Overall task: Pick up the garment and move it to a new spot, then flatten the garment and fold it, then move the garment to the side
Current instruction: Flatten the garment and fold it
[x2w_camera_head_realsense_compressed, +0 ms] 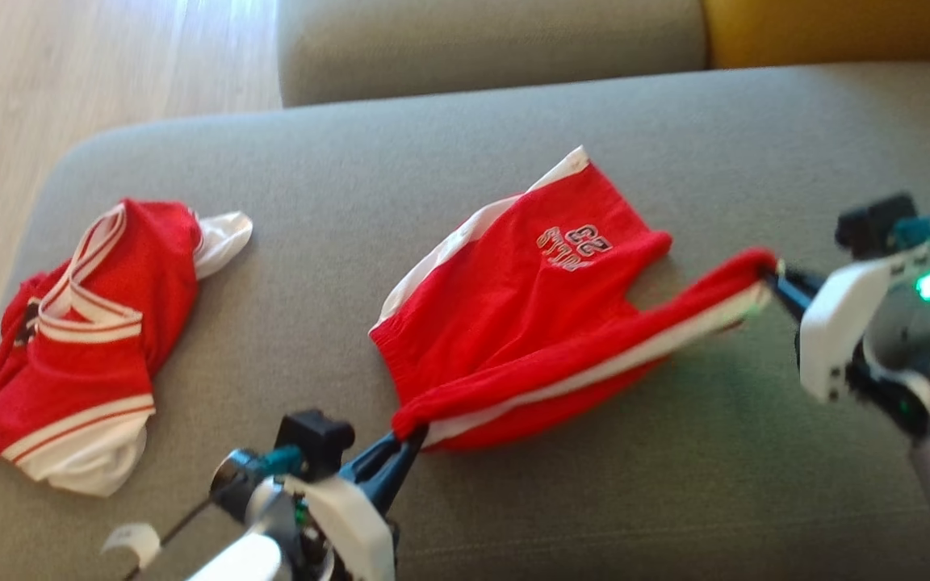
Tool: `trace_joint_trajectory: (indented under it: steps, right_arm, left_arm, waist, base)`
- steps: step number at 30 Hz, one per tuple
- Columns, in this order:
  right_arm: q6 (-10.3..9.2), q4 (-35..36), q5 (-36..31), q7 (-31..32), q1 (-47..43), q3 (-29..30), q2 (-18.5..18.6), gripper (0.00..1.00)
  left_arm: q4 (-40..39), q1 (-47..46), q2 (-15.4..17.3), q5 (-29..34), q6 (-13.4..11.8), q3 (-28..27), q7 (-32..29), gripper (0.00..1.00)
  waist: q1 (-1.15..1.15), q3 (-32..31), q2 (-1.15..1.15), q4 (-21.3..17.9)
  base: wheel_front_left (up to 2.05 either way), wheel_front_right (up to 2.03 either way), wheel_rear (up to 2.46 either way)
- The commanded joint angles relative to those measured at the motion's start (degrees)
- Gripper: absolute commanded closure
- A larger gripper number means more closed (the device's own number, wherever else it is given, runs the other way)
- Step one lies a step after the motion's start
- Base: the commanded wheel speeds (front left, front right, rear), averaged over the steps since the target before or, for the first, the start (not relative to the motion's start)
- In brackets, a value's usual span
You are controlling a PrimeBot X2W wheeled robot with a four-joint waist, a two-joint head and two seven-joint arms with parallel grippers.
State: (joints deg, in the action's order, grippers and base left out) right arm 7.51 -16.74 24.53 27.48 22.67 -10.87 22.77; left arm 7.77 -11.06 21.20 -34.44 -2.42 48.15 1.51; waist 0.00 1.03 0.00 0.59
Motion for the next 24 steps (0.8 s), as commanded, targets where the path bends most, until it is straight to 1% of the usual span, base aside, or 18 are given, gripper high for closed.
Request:
trace_joint_trajectory:
  steps: [1,5,10,16,24]
  right_arm:
    - [-0.02,1.39,-0.64,-0.89,2.85,0.25,0.21,1.0]
    - [-0.02,-1.53,-2.69,-2.98,7.74,1.02,-1.75,1.0]
    - [-0.02,-6.39,-4.01,-4.71,14.52,0.15,-2.87,1.0]
    - [-0.02,-14.18,-4.76,-7.56,22.46,-1.41,-4.29,1.0]
    - [-0.02,-25.04,-5.5,-11.99,30.52,-3.52,-5.99,1.0]
  left_arm:
    - [-1.52,-3.84,0.32,-0.47,0.29,-2.84,-0.08,1.0]
    - [-0.68,-6.4,-1.13,-2.41,1.16,-4.01,-0.6,1.0]
    - [1.26,-10.72,-2.89,-3.7,1.83,-5.78,-0.25,1.0]
    - [5.78,-15.75,-5.16,-3.57,2.24,-6.6,0.52,1.0]
    - [12.46,-20.76,-8.66,-2.94,2.92,-6.46,2.63,1.0]
  waist:
    - [0.0,1.34,0.0,0.87]
    - [0.0,4.38,0.0,2.09]
    - [0.0,8.48,0.0,3.7]
    - [0.0,12.55,0.0,5.33]
    - [0.0,16.53,0.0,7.26]
  base:
    - [0.0,0.0,0.0]
    - [0.0,0.0,0.0]
    - [0.0,0.0,0.0]
    - [0.0,0.0,0.0]
    - [0.0,0.0,0.0]
